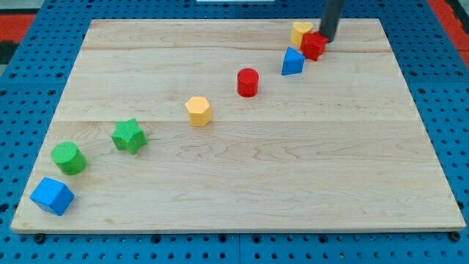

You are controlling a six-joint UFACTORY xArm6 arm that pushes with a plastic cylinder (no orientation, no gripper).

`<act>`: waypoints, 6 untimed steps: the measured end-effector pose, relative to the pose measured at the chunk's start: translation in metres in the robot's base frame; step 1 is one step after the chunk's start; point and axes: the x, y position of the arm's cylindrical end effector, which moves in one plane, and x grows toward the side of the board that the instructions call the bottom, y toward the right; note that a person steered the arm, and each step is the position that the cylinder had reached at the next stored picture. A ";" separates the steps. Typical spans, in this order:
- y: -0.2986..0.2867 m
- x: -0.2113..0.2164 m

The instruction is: Move your arm towards the top right corner

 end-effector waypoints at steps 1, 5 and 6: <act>-0.018 0.005; 0.062 0.000; 0.072 -0.021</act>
